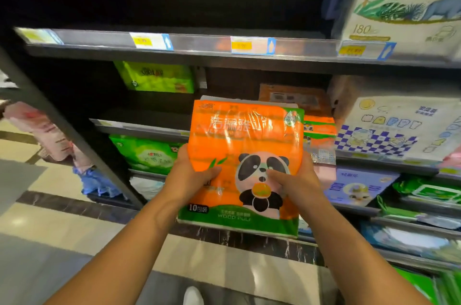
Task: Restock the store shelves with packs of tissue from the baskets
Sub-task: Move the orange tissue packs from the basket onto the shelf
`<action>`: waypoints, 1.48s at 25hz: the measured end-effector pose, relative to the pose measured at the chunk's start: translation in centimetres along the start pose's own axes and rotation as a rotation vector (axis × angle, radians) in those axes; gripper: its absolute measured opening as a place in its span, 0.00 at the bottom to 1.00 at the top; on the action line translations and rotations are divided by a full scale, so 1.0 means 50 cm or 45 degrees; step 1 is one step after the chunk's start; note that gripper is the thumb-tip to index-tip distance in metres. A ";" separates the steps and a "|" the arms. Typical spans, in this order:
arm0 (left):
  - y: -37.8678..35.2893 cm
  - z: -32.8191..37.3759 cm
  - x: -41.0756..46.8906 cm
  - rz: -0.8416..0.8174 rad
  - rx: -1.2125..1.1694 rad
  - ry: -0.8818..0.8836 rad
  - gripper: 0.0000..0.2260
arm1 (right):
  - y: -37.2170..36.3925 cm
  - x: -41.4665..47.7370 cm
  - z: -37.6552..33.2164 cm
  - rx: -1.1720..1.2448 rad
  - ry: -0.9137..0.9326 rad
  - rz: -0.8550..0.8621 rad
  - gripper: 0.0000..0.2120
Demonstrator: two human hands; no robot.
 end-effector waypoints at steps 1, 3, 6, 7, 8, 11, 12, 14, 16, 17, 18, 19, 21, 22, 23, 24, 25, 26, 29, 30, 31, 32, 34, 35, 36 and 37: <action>0.026 -0.008 0.031 -0.006 0.010 -0.014 0.22 | -0.026 0.020 -0.013 0.006 0.005 -0.007 0.37; 0.075 -0.021 0.086 -0.024 0.024 -0.041 0.20 | -0.078 0.064 -0.033 0.010 0.018 -0.028 0.39; 0.135 -0.049 0.162 -0.032 0.046 0.035 0.33 | -0.144 0.117 -0.058 -0.009 0.024 -0.024 0.42; 0.151 -0.055 0.190 -0.037 0.065 0.029 0.36 | -0.159 0.132 -0.067 -0.010 0.039 0.004 0.42; 0.165 -0.056 0.217 -0.044 0.084 0.006 0.38 | -0.171 0.145 -0.076 0.013 0.053 0.042 0.42; 0.190 -0.044 0.282 -0.073 0.105 -0.063 0.43 | -0.187 0.173 -0.108 0.094 0.087 0.130 0.40; 0.193 -0.035 0.299 -0.090 0.108 -0.082 0.45 | -0.188 0.182 -0.121 0.099 0.106 0.143 0.40; 0.199 -0.023 0.335 -0.106 0.128 -0.072 0.47 | -0.196 0.205 -0.148 0.116 0.151 0.127 0.39; 0.203 -0.008 0.371 -0.118 0.123 -0.096 0.47 | -0.199 0.233 -0.166 0.141 0.187 0.110 0.39; 0.204 -0.001 0.387 -0.119 0.117 -0.100 0.44 | -0.197 0.248 -0.171 0.149 0.200 0.101 0.40; 0.208 0.005 0.400 -0.104 0.116 -0.106 0.41 | -0.197 0.262 -0.180 0.147 0.215 0.089 0.41; 0.210 0.007 0.410 -0.086 0.108 -0.102 0.38 | -0.198 0.275 -0.185 0.134 0.217 0.066 0.43; 0.211 0.008 0.425 -0.031 0.075 -0.102 0.34 | -0.199 0.297 -0.190 0.105 0.196 0.034 0.43; 0.209 0.009 0.433 -0.001 0.070 -0.098 0.32 | -0.199 0.310 -0.190 0.084 0.194 0.039 0.42; 0.208 0.010 0.440 0.024 0.066 -0.083 0.31 | -0.201 0.321 -0.191 0.055 0.189 0.055 0.40; 0.206 0.011 0.450 0.044 0.062 -0.068 0.30 | -0.203 0.334 -0.193 0.037 0.186 0.086 0.38; 0.203 0.011 0.464 0.051 0.067 -0.050 0.29 | -0.202 0.348 -0.192 0.022 0.187 0.127 0.37; 0.198 0.010 0.478 0.048 0.090 -0.030 0.27 | -0.204 0.361 -0.191 0.020 0.188 0.162 0.36; 0.181 0.016 0.510 0.018 0.119 -0.144 0.26 | -0.211 0.397 -0.187 0.030 0.173 0.248 0.33; 0.174 0.012 0.521 -0.003 0.066 -0.211 0.28 | -0.214 0.411 -0.179 0.044 0.160 0.274 0.33; 0.167 0.005 0.533 -0.018 0.004 -0.272 0.32 | -0.218 0.425 -0.170 0.069 0.154 0.293 0.34; 0.160 -0.008 0.548 -0.023 -0.045 -0.321 0.35 | -0.225 0.438 -0.161 0.092 0.159 0.303 0.35; 0.139 -0.038 0.575 -0.002 -0.079 -0.372 0.39 | -0.234 0.460 -0.136 0.097 0.185 0.334 0.35; 0.129 -0.054 0.587 0.024 -0.086 -0.390 0.40 | -0.240 0.473 -0.123 0.106 0.203 0.340 0.34; 0.121 -0.070 0.597 0.063 -0.092 -0.402 0.41 | -0.245 0.482 -0.114 0.128 0.233 0.346 0.33; 0.115 -0.084 0.606 0.101 -0.092 -0.413 0.43 | -0.249 0.489 -0.108 0.138 0.271 0.362 0.32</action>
Point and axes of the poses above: each hand's wrist, its own x-axis towards the middle knuckle, its own y-axis out of the back of the hand, z = x × y, the point moved 5 cm from there along x, towards the middle knuckle, and after that the axes turned 6 degrees about -z, right-handed, at the moved point
